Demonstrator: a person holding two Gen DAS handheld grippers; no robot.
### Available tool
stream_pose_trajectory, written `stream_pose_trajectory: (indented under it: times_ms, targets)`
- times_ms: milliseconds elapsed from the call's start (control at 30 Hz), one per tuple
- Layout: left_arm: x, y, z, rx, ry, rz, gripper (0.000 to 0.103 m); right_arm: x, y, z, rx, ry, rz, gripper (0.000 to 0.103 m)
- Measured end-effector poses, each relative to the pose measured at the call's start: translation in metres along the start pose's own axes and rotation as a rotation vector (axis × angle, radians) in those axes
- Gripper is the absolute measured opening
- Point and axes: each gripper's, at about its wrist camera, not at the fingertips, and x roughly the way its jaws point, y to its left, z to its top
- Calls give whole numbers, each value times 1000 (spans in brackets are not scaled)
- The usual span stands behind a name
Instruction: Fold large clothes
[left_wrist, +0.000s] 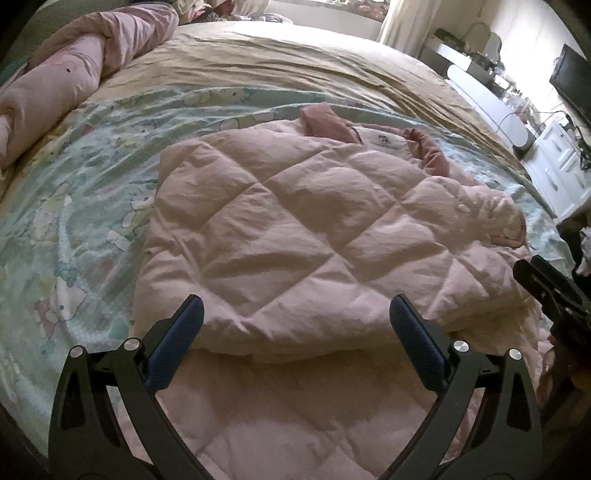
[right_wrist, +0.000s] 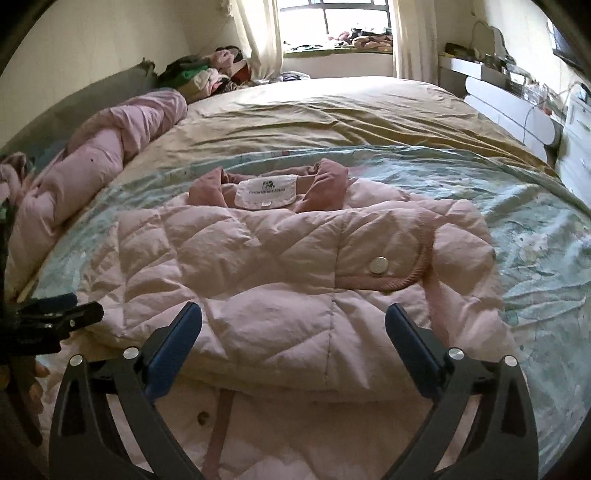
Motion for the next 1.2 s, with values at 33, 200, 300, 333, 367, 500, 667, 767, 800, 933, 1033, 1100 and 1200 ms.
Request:
stream_pose_trajectory:
  times_ms: [33, 200, 300, 333, 367, 500, 667, 767, 800, 933, 1033, 1100, 1200]
  targets:
    - [-2, -1, -1, 3, -1, -1, 94, -2, -1, 0, 6, -1, -1, 99]
    - [-13, -5, -3, 9, -4, -1, 94, -17, 0, 0, 8, -21, -2, 99]
    - [-24, -4, -3, -4, -22, -9, 94, -28, -1, 0, 15, -41, 2, 99]
    - [-27, -4, -3, -6, -28, -12, 94, -32, -2, 0, 19, -48, 4, 99]
    - [-31, -4, -3, -8, -34, -14, 94, -36, -2, 0, 22, -54, 6, 99]
    - [-46, -7, -6, -11, -59, -23, 94, -53, -3, 1, 30, -76, 17, 99]
    - [-60, -14, -9, 7, -80, -37, 94, -72, -1, 2, 31, -102, 29, 99]
    - [-69, -16, -11, 12, -93, -35, 94, -85, 1, 3, 30, -124, 37, 99]
    - [-72, -17, -11, 12, -98, -35, 94, -90, 2, 3, 30, -133, 39, 99]
    - [-87, -20, -13, 17, -128, -39, 94, -105, 4, 3, 28, -161, 49, 99]
    - [-100, -23, -15, 27, -154, -39, 94, -117, 4, 1, 29, -182, 58, 99]
    - [-107, -26, -17, 38, -171, -30, 94, -125, 3, -1, 36, -191, 70, 99]
    - [-115, -29, -21, 44, -184, -35, 94, -138, 2, -4, 38, -210, 74, 99]
